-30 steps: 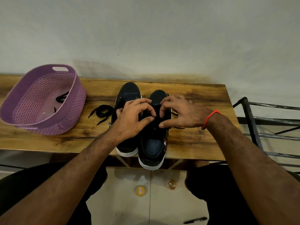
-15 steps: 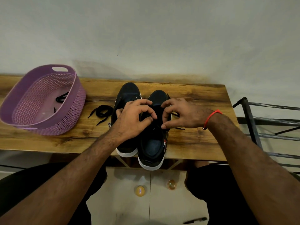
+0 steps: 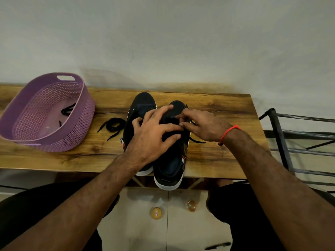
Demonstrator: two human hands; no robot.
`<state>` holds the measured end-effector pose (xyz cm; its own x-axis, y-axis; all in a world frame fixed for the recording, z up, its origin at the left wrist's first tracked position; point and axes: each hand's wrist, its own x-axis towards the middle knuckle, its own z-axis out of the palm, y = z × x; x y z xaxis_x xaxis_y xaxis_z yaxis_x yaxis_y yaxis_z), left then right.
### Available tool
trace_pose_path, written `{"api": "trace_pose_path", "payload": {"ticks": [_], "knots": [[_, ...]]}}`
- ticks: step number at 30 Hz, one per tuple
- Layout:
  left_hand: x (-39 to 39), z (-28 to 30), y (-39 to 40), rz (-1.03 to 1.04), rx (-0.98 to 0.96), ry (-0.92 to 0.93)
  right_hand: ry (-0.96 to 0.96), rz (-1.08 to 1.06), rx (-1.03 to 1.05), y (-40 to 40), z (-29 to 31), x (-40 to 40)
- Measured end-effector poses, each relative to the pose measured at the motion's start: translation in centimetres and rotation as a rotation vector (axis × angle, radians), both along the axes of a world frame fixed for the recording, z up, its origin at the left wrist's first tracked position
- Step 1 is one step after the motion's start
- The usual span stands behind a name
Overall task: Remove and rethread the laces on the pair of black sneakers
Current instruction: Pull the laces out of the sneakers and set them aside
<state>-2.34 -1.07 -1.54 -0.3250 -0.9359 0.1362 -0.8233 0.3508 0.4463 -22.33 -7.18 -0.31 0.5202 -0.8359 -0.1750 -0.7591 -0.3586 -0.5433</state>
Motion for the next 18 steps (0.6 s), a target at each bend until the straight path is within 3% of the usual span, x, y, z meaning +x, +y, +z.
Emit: {"api": "trace_pose_path", "payload": {"ticks": [7,10,14,18], "knots": [[-0.2,-0.2,0.0,0.079,-0.110,-0.166,-0.024,-0.026,0.073,0.1,0.4,0.2],[-0.2,-0.5,0.0,0.089,-0.105,-0.103,-0.131,-0.046,0.115,0.4,0.9,0.4],[0.0,-0.7,-0.3,0.170,-0.002,0.082,-0.136,-0.117,0.049,0.0,1.1,0.1],[0.2,-0.8,-0.6,0.172,0.043,0.108,-0.160,-0.186,0.007,-0.2,0.9,-0.1]]}}
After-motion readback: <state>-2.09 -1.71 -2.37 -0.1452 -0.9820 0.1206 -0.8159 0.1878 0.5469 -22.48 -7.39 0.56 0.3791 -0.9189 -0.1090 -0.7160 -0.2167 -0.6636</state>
